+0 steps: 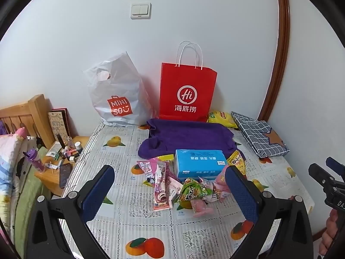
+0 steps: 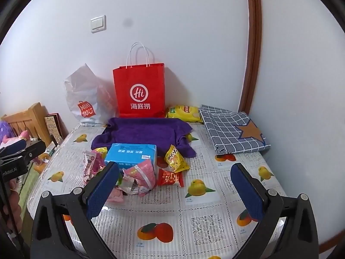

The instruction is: Organize snacks

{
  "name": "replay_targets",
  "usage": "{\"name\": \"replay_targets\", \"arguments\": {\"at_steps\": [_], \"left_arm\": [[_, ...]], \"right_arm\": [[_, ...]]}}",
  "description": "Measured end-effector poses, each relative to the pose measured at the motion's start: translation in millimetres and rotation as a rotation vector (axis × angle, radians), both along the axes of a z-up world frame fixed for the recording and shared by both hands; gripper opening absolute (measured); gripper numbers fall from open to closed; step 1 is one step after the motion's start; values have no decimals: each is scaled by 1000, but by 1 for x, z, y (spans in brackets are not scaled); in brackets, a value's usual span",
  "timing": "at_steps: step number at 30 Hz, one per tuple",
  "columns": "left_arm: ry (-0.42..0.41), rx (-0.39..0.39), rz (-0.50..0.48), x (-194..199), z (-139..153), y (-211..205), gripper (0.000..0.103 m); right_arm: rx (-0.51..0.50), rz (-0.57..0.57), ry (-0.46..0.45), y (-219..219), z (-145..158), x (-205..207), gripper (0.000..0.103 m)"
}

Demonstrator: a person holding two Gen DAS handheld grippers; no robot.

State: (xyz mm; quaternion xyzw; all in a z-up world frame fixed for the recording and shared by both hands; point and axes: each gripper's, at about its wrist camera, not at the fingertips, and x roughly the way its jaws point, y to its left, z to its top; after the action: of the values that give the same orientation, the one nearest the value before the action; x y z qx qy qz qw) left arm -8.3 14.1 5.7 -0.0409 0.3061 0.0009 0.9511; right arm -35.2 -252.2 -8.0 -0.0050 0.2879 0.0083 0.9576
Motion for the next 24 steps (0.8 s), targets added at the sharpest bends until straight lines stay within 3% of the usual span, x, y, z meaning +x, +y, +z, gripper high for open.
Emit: {"name": "replay_targets", "arguments": {"at_steps": [24], "left_arm": [[-16, 19, 2, -6, -1, -2, 103]], "right_arm": [[-19, 23, -3, 3, 1, -4, 102]]}}
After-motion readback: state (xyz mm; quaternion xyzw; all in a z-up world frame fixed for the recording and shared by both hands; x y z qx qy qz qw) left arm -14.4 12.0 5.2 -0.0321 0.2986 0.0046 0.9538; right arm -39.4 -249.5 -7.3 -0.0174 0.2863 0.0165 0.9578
